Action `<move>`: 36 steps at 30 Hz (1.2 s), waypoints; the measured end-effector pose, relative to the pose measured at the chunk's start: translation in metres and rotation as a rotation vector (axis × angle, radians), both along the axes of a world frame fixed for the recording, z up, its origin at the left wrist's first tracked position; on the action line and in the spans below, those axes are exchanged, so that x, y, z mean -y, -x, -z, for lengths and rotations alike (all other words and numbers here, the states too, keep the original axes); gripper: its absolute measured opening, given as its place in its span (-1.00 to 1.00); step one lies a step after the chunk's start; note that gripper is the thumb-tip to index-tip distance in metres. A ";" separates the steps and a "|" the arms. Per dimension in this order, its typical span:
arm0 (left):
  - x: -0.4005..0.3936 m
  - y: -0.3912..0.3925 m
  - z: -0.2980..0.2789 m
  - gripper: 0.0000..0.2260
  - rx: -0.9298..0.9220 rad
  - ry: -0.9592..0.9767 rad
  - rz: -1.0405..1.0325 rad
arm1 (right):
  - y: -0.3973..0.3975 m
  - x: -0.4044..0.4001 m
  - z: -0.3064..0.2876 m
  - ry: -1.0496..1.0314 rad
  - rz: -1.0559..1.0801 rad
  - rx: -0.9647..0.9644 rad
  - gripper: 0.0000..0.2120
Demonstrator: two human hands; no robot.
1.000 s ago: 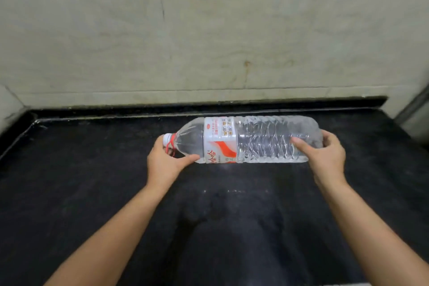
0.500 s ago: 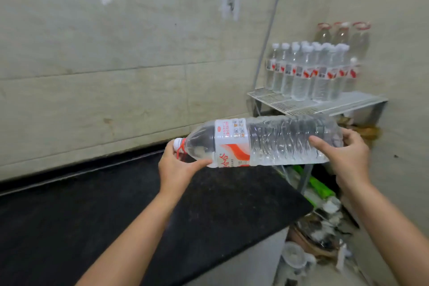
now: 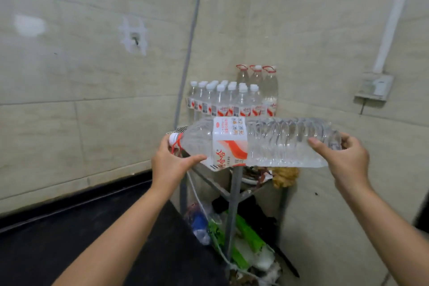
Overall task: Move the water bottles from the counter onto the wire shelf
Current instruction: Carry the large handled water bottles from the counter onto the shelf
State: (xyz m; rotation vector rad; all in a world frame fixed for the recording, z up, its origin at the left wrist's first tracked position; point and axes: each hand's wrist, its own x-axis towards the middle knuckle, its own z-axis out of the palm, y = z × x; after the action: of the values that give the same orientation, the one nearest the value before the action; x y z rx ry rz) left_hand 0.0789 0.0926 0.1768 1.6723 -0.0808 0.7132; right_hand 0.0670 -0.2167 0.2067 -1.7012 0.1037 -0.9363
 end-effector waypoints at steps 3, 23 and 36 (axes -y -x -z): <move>0.037 -0.061 -0.011 -0.50 0.014 0.019 0.008 | -0.060 0.037 -0.018 0.023 -0.004 0.022 -0.47; 0.237 -0.222 -0.078 -0.41 0.057 -0.297 -0.595 | -0.368 0.180 0.009 0.033 -0.435 -0.200 -0.61; 0.292 -0.289 -0.132 -0.42 0.034 -0.658 -0.676 | -0.415 0.179 0.026 0.560 -0.661 -0.477 -0.65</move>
State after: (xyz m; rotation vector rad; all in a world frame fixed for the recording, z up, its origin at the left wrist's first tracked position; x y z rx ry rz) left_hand 0.3680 -0.1994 0.3085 2.3481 0.2691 1.3202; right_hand 0.4821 -0.3962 0.1804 -2.2396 -0.4226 -0.0440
